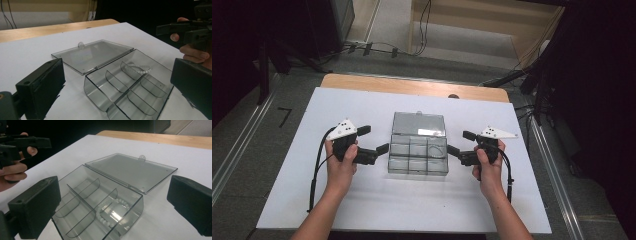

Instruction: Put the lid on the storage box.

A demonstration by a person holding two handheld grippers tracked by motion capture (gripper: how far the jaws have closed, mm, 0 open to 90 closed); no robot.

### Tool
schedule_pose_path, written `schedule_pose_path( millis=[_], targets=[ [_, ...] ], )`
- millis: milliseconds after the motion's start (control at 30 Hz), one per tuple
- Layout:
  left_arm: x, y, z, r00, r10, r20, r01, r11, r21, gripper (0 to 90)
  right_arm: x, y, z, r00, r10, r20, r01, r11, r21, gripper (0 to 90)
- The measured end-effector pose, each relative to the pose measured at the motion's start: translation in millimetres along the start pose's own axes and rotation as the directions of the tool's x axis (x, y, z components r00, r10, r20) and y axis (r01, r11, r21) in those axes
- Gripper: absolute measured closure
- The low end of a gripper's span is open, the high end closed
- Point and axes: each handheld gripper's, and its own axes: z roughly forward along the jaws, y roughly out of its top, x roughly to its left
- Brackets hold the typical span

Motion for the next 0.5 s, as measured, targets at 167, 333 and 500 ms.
schedule_pose_path(
  millis=[167,333,500],
  targets=[
    [4.7,5.3,11.1,0.9999,-0.009,0.006,0.009,1.0000,0.002,0.0,-4.0,2.1,4.1,1.0000,0.009,-0.001,-0.009,1.000,-0.002,0.0],
    [11.3,8.7,21.2,0.9998,-0.016,0.008,0.016,0.9998,0.010,0.0,-7.4,4.2,10.1,0.9998,0.022,-0.003,-0.022,1.000,0.000,0.0],
    [18.1,11.6,28.9,0.9993,-0.025,0.028,0.025,0.9997,-0.007,0.4,-13.2,5.7,14.5,0.9989,0.046,0.000,-0.046,0.999,-0.001,0.0]
  ],
)
